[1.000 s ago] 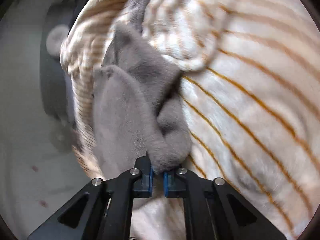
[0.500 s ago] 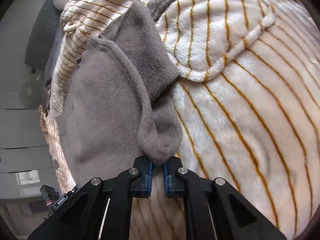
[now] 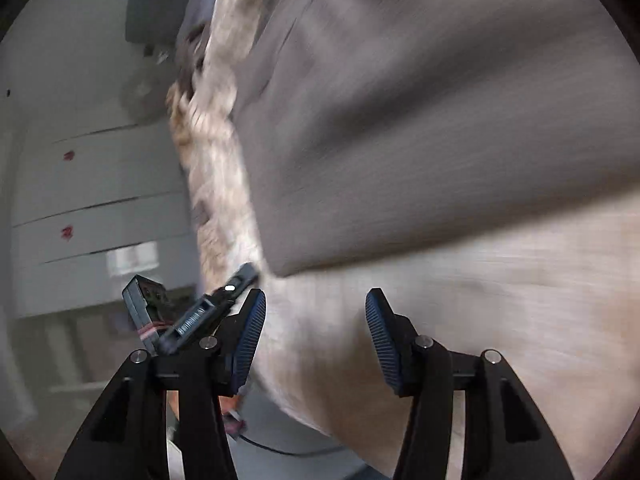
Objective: Fold small clothes
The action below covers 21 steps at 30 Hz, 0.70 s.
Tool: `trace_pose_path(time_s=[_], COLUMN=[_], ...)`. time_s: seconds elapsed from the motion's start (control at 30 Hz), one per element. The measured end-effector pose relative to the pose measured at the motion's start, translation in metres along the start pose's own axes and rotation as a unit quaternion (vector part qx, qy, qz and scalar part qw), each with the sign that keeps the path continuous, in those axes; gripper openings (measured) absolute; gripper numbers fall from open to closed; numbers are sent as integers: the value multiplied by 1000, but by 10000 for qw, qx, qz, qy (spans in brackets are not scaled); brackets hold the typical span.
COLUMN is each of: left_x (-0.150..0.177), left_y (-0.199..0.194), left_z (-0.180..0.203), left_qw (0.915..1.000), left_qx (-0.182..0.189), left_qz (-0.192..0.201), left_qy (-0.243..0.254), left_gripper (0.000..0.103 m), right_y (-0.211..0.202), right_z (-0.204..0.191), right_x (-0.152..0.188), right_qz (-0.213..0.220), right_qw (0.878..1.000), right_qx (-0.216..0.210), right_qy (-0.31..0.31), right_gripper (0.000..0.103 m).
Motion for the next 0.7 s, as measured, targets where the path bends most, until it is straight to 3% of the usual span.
trace_pose_path(time_s=[0.03,0.07,0.1,0.17,0.37,0.47,0.6,0.7], left_x=[0,0,0,-2,-4,-7,-10,-14], left_y=[0,-1,-4,-12,-16,-12,-11,-8], left_z=[-3,-7,-10,-15,-35,-42,-53,-55], left_qw=[10000,9999,9997,9992,9984,9990,9983,9978], left_qx=[-37,-82,-135,-193,-376,-330,-523,-623], left_qz=[2,64,157,334,348,188,192,173], left_qy=[-3,-40,-94,-116,-249,-254,-175,-115], left_gripper=[47,95,103,103,103,103,103,103], right_y=[16,31,42,67,84,94,90,101], right_z=[-4,-8,-9,-13,-19,-28,-40,-23], right_x=[-1,-6,-6,-13,-28,-36,-34,-32], right_qz=[-75,-136,-168,-195,58,106,9,-204], right_qw=[9999,9998,9996,9985,9947,9928,9991,9993], right_qx=[-84,-161,-215,-394,-752,-961,-368,4], right_qy=[23,67,111,339,705,709,188,313], right_gripper=[57,57,57,57,58,8,8,8])
Point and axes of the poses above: each gripper's, at about its wrist camera, not at the fingertips, and y roughly the way its jaws point, z to its right, x to its underside, the point moved 10 cm from there along y, roughly the way its jaws point, and after that the axes turned 12 degrees about -z, right-handed, at the moved point
